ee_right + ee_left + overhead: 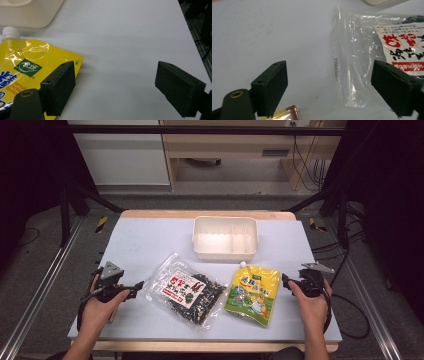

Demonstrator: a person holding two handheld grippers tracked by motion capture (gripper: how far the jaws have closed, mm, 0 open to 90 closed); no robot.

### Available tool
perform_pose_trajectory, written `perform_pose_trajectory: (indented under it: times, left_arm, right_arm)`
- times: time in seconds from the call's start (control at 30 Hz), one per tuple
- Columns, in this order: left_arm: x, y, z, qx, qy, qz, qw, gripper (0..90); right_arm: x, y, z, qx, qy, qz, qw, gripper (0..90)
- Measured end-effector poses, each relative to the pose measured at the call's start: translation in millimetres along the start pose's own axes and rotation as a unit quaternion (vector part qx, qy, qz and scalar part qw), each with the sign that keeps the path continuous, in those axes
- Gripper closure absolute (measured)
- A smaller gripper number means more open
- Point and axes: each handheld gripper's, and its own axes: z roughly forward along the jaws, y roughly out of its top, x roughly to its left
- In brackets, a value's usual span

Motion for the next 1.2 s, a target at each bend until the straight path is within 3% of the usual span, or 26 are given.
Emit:
perform_pose_trajectory:
  times: [0.07, 0.2, 0.43, 0.9, 1.2]
  left_arm:
    - [-0.8, -0.3, 0.9, 0.004, -0.003, -0.002, 1.0000, 17.9]
    - [-4.7, -2.9, 7.0, 0.037, -0.006, -0.005, 0.9993, 24.4]
    - [-6.7, -9.4, 18.3, 0.092, -0.006, -0.013, 0.9956, 35.0]
    - [-5.5, -10.6, 19.5, 0.096, -0.032, -0.035, 0.9943, 48.5]
    - [-6.5, -12.0, 21.1, 0.108, -0.041, -0.037, 0.9926, 57.9]
  right_arm:
    - [-0.1, -0.3, 0.4, 0.001, 0.001, 0.002, 1.0000, 17.0]
    - [-0.3, -0.5, 0.6, 0.003, 0.002, 0.002, 1.0000, 17.1]
    - [1.0, -0.8, 1.0, 0.005, 0.002, -0.002, 1.0000, 17.2]
    - [2.5, -0.4, 1.4, 0.007, 0.004, -0.001, 1.0000, 17.6]
    - [2.9, -0.3, 1.4, 0.007, 0.005, 0.000, 1.0000, 17.6]
